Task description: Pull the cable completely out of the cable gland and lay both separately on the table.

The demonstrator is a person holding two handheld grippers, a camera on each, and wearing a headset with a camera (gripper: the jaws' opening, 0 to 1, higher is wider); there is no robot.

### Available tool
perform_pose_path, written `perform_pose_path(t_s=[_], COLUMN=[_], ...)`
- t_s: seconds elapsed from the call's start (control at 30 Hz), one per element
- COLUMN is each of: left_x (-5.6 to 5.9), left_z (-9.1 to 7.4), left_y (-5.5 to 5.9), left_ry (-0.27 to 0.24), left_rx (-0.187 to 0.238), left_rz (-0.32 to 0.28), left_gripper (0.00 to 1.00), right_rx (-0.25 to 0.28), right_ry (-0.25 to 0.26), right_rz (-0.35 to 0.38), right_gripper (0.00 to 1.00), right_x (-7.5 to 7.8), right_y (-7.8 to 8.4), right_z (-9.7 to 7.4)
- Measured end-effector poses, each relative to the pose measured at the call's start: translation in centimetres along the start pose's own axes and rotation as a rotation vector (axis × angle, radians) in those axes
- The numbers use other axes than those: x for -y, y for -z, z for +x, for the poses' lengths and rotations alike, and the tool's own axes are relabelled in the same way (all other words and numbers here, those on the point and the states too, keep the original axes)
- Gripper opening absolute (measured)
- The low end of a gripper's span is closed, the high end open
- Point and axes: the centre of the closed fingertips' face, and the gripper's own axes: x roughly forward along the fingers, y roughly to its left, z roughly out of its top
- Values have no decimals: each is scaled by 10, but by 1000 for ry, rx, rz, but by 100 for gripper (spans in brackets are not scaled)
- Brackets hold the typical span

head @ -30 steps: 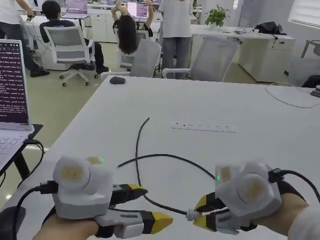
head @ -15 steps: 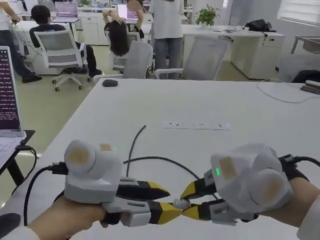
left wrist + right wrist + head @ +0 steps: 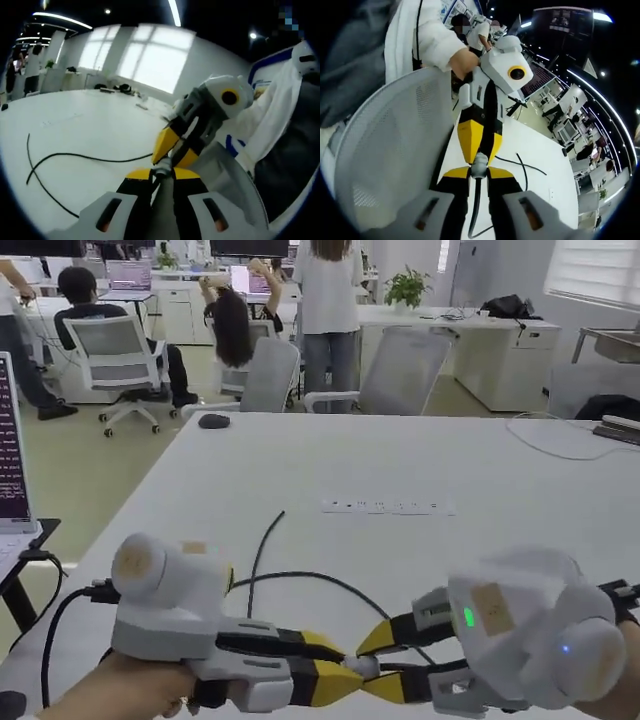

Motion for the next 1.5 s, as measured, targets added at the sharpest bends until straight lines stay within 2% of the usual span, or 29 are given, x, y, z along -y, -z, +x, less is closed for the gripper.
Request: perform_pose_path(t_s=[0.07, 0.13, 0.17, 0.2, 0.23, 0.27, 0.3, 0.33, 0.37, 0.43, 0.6, 0.67, 0.73, 0.8, 0.87, 0.93, 1.0, 1.07, 1.13, 1.23, 1.33, 1.37, 1.5], left_x=[1, -1, -1, 0, 1, 4, 6, 9, 15, 16, 22, 23, 23, 24, 25, 26, 26, 26, 28, 25, 23, 25, 23], left_z=[-4, -9, -13, -16, -18, -21, -23, -24, -25, -26, -25, -25, -25, -25, -24, -24, -25, -24, -24, -23, -22, -22, -23], left_y=[-7, -11, -16, -21, -25, -29, -33, -37, -41, -48, -58, -60, -62, -63, -61, -62, -63, -62, -61, -63, -61, -60, -58], left_ry=[1, -4, 0, 3, 4, 13, 20, 36, 67, 59, 57, 52, 52, 51, 41, 42, 47, 56, 84, 88, 100, 117, 146], left_rx=[37, 57, 80, 97, 109, 122, 131, 148, 156, 179, 195, 197, 201, 197, 175, 164, 156, 145, 141, 147, 135, 134, 145], left_rz=[-4, 0, 22, 37, 58, 84, 102, 121, 126, 142, 196, 221, 220, 230, 255, 257, 230, 217, 154, 132, 89, 48, -30], left_gripper=[15, 15, 15, 15, 15, 15, 15, 15, 15, 15, 15, 15, 15, 15, 15, 15, 14, 14, 13, 13, 13, 13, 13], right_rx=[70, 145, 187, 245, 282, 356, 403, 438, 480, 541, 547, 549, 560, 560, 549, 556, 558, 552, 564, 571, 561, 566, 561], right_ry=[15, 16, 25, 10, -5, -14, -35, -53, -50, -73, -80, -102, -87, -106, -99, -79, -76, -69, -69, -67, -52, -49, -23], right_rz=[49, 157, 223, 280, 332, 393, 446, 505, 556, 599, 632, 654, 648, 707, 698, 639, 644, 605, 596, 584, 519, 488, 371], right_gripper=[11, 14, 16, 17, 17, 17, 19, 22, 24, 20, 14, 12, 12, 11, 11, 10, 10, 9, 9, 8, 8, 8, 8], right_x=[6, 11, 17, 19, 20, 24, 25, 26, 30, 30, 30, 28, 29, 29, 27, 25, 24, 22, 23, 24, 24, 25, 25], right_y=[-6, -12, -14, -17, -20, -26, -31, -34, -37, -44, -46, -47, -49, -51, -51, -53, -54, -54, -56, -55, -54, -54, -55], right_z=[-6, -12, -18, -24, -29, -35, -38, -41, -43, -45, -44, -44, -45, -46, -45, -46, -48, -49, -49, -50, -48, -47, -47])
